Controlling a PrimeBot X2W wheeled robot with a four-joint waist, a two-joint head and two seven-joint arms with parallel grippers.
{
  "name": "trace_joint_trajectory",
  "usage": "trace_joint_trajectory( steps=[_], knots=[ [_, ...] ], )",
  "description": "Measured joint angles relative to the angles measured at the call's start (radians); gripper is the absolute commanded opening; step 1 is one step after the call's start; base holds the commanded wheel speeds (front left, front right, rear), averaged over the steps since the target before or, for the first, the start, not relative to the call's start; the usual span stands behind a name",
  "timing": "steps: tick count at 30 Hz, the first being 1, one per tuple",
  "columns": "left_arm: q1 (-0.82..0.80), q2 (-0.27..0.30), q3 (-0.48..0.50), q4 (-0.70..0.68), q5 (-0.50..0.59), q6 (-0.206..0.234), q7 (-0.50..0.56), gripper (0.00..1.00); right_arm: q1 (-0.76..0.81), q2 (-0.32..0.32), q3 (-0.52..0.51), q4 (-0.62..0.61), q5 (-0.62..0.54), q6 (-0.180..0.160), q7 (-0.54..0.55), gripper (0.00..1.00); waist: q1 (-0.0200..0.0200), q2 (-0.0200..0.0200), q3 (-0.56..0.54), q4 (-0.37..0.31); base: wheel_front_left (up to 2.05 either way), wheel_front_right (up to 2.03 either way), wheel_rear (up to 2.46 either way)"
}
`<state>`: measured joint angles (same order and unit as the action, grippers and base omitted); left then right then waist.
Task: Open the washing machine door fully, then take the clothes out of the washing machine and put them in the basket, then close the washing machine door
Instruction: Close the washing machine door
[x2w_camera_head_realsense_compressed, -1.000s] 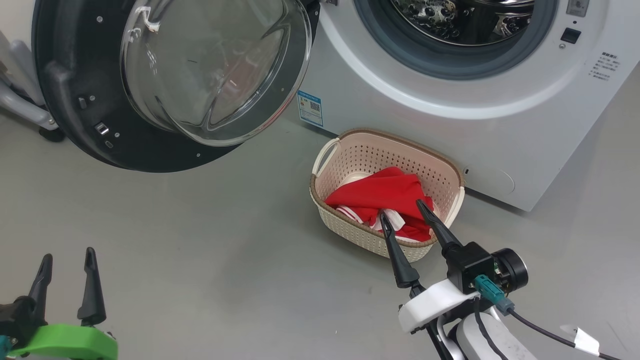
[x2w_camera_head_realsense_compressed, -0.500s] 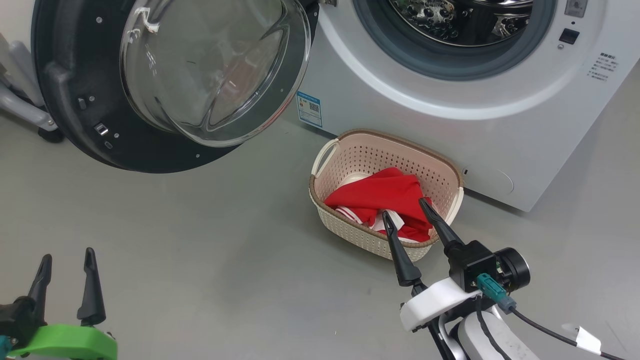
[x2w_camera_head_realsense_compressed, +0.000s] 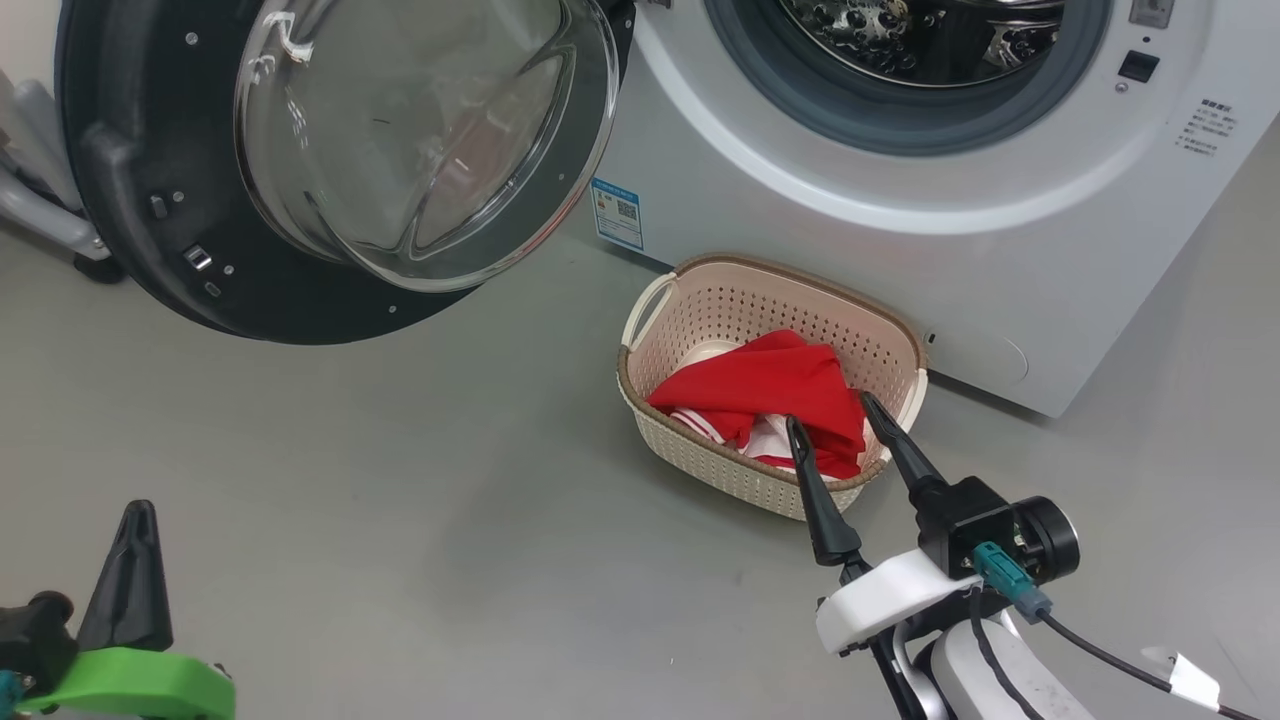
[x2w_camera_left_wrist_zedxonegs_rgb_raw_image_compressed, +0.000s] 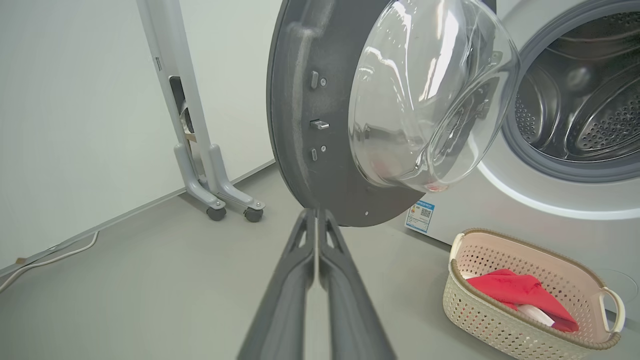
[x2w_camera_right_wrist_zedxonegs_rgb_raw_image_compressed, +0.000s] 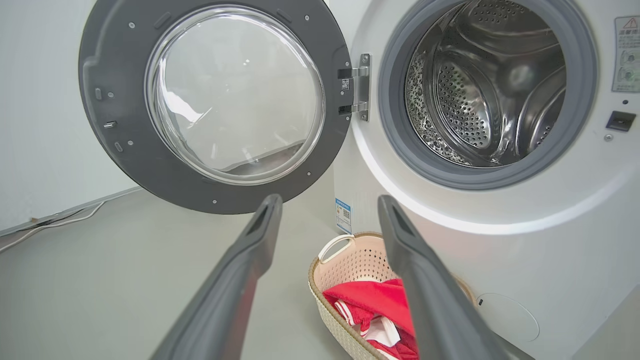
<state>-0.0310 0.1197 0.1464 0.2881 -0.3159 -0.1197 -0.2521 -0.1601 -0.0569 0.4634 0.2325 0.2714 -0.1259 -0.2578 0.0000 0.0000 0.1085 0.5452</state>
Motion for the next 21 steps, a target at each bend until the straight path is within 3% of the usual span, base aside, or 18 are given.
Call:
trace_joint_trajectory(
  steps=[9, 21],
  knots=[
    [-0.021, 0.074, 0.11, -0.08, -0.076, 0.0, 0.0, 0.0, 0.004, -0.001, 0.028, -0.012, -0.022, 0.0, 0.0, 1.0, 0.0, 0.0, 0.046, -0.034, 0.0, 0.0, 0.0],
    [-0.173, 0.358, 0.17, -0.146, -0.168, -0.001, -0.001, 0.0, -0.041, -0.004, 0.088, -0.036, -0.095, 0.0, 0.0, 1.0, 0.0, 0.0, 0.156, -0.112, 0.0, 0.0, 0.0]
  ],
)
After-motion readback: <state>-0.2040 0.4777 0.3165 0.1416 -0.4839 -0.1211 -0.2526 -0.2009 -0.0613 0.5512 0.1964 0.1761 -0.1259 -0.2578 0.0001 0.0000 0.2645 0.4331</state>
